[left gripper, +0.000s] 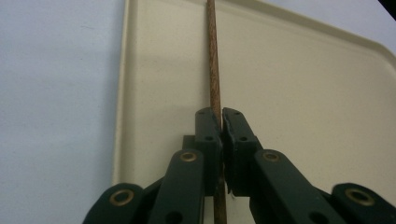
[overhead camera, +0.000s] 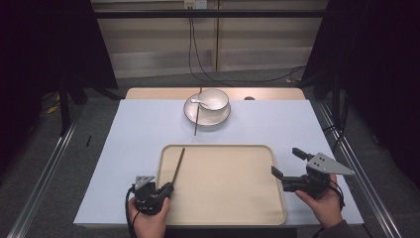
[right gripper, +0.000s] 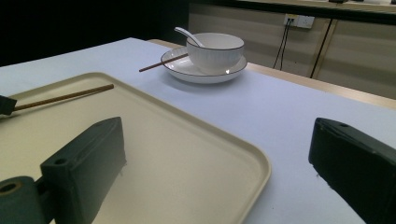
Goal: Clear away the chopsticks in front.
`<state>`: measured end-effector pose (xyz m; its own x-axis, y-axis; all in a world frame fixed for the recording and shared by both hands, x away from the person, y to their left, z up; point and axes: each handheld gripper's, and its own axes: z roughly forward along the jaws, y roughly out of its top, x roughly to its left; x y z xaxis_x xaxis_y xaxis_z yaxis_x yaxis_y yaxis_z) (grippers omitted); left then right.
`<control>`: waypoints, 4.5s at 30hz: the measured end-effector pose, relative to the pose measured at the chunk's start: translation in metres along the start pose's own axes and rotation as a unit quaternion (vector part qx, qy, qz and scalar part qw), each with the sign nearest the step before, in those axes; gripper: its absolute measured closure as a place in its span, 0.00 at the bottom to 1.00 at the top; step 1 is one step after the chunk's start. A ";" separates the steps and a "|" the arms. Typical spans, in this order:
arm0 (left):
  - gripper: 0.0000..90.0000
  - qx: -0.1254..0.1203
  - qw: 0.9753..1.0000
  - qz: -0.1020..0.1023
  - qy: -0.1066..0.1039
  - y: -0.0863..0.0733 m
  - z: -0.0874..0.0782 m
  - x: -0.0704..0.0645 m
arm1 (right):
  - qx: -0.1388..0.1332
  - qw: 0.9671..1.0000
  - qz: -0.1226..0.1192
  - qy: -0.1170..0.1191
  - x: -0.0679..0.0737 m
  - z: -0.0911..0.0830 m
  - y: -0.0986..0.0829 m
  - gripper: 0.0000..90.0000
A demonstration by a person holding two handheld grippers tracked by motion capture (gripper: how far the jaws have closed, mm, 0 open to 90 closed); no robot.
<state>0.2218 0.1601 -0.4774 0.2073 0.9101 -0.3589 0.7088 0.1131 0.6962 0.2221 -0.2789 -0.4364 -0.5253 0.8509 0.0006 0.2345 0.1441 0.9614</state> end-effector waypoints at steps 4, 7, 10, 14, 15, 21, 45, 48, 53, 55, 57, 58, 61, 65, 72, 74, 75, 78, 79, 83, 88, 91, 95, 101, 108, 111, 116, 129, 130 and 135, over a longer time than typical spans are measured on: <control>0.95 0.006 1.000 0.001 0.005 0.001 0.002 0.000 | 0.003 1.000 0.002 0.000 0.000 0.000 0.000 0.04; 0.95 0.008 1.000 0.005 0.006 0.001 0.003 0.000 | 0.003 1.000 -0.001 0.003 0.000 0.000 0.000 0.04; 0.94 0.011 1.000 0.007 0.004 0.001 0.005 -0.002 | 0.004 1.000 0.000 0.003 0.000 0.000 0.000 0.04; 0.91 0.008 1.000 0.005 -0.006 0.002 0.005 -0.003 | 0.005 1.000 -0.002 0.004 0.000 0.001 0.000 0.04; 0.89 0.003 1.000 0.007 -0.004 0.003 0.004 -0.004 | 0.006 1.000 -0.003 0.003 0.001 0.001 0.000 0.04; 0.75 -0.010 1.000 0.012 -0.018 0.015 0.004 -0.006 | 0.004 1.000 -0.001 0.005 0.000 0.001 0.000 0.04; 0.22 -0.111 0.986 0.113 -0.053 0.122 0.053 -0.009 | 0.005 1.000 0.001 0.000 -0.001 0.000 0.000 0.04; 0.20 -0.115 0.986 0.106 -0.064 0.132 0.065 -0.005 | 0.006 1.000 0.000 0.002 -0.001 0.000 0.000 0.04; 0.13 -0.110 0.988 0.084 -0.067 0.148 0.083 0.004 | 0.005 1.000 -0.001 0.006 -0.001 0.000 0.000 0.04; 0.12 -0.109 0.988 0.087 -0.062 0.152 0.091 0.005 | 0.006 1.000 -0.003 0.005 -0.001 0.001 0.000 0.04; 0.11 -0.107 0.988 0.102 -0.050 0.159 0.100 0.005 | 0.006 1.000 -0.001 0.004 -0.001 0.000 0.000 0.04; 0.10 -0.107 0.988 0.102 -0.050 0.159 0.100 0.005 | 0.006 1.000 -0.001 0.004 -0.001 0.000 0.000 0.04; 0.09 -0.099 0.987 0.120 -0.044 0.167 0.114 0.004 | 0.005 1.000 0.000 0.005 -0.001 0.001 0.000 0.04; 0.09 -0.087 0.987 0.130 -0.045 0.173 0.127 0.001 | 0.005 1.000 -0.001 0.005 -0.001 0.001 0.000 0.04; 0.15 -0.071 0.987 0.140 -0.033 0.179 0.150 0.002 | 0.005 1.000 -0.001 0.004 0.000 0.000 0.000 0.05; 0.18 -0.068 0.987 0.141 -0.029 0.180 0.160 0.003 | 0.004 1.000 -0.003 0.005 0.000 0.000 0.000 0.05; 0.20 -0.068 0.987 0.141 -0.029 0.180 0.160 0.003 | 0.004 1.000 -0.003 0.005 0.000 0.000 0.000 0.05; 0.26 -0.062 0.987 0.148 -0.023 0.182 0.170 0.001 | 0.005 1.000 -0.003 0.004 -0.001 0.000 0.000 0.05; 0.31 -0.060 0.987 0.149 -0.022 0.182 0.173 0.000 | 0.005 1.000 -0.004 0.003 -0.002 0.000 0.000 0.05; 0.38 -0.049 0.987 0.152 -0.028 0.183 0.181 -0.005 | 0.005 1.000 -0.003 0.005 -0.001 0.000 0.000 0.05; 0.48 -0.035 0.988 0.146 -0.030 0.180 0.193 -0.009 | 0.005 1.000 -0.002 0.004 -0.001 0.000 0.000 0.05; 0.50 -0.038 0.988 0.148 -0.026 0.181 0.196 -0.012 | 0.004 1.000 -0.002 0.004 -0.001 0.000 0.000 0.05; 0.55 -0.036 0.988 0.150 -0.030 0.183 0.199 -0.016 | 0.005 1.000 -0.002 0.007 -0.001 0.001 0.000 0.05; 0.70 -0.018 0.988 0.151 -0.033 0.185 0.207 -0.022 | 0.006 1.000 -0.004 0.007 -0.001 0.001 0.000 0.05; 0.84 0.009 0.989 0.145 -0.023 0.185 0.214 -0.027 | 0.006 1.000 -0.002 0.006 -0.001 0.001 0.000 0.05; 0.91 0.017 0.990 0.140 0.007 0.187 0.214 -0.031 | 0.004 1.000 -0.004 0.004 -0.002 0.000 0.000 0.05; 0.95 0.024 0.992 0.120 0.033 0.189 0.211 -0.033 | 0.002 1.000 -0.003 0.005 -0.002 0.000 0.000 0.05; 0.95 0.004 0.996 0.088 0.023 0.185 0.178 -0.032 | 0.002 1.000 -0.003 0.005 -0.003 -0.001 0.001 0.05; 0.95 0.009 0.996 0.090 0.022 0.184 0.173 -0.029 | 0.003 1.000 -0.004 0.005 -0.003 -0.001 0.001 0.05; 0.95 0.005 0.996 0.086 0.016 0.177 0.152 -0.021 | 0.002 1.000 -0.004 0.004 -0.002 0.000 0.001 0.05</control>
<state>0.4455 0.1009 -0.4410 0.3049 0.9277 -0.2152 0.6711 -0.0490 0.7398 0.2231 -0.2808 -0.4356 -0.5335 0.8458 -0.0042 0.2345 0.1527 0.9601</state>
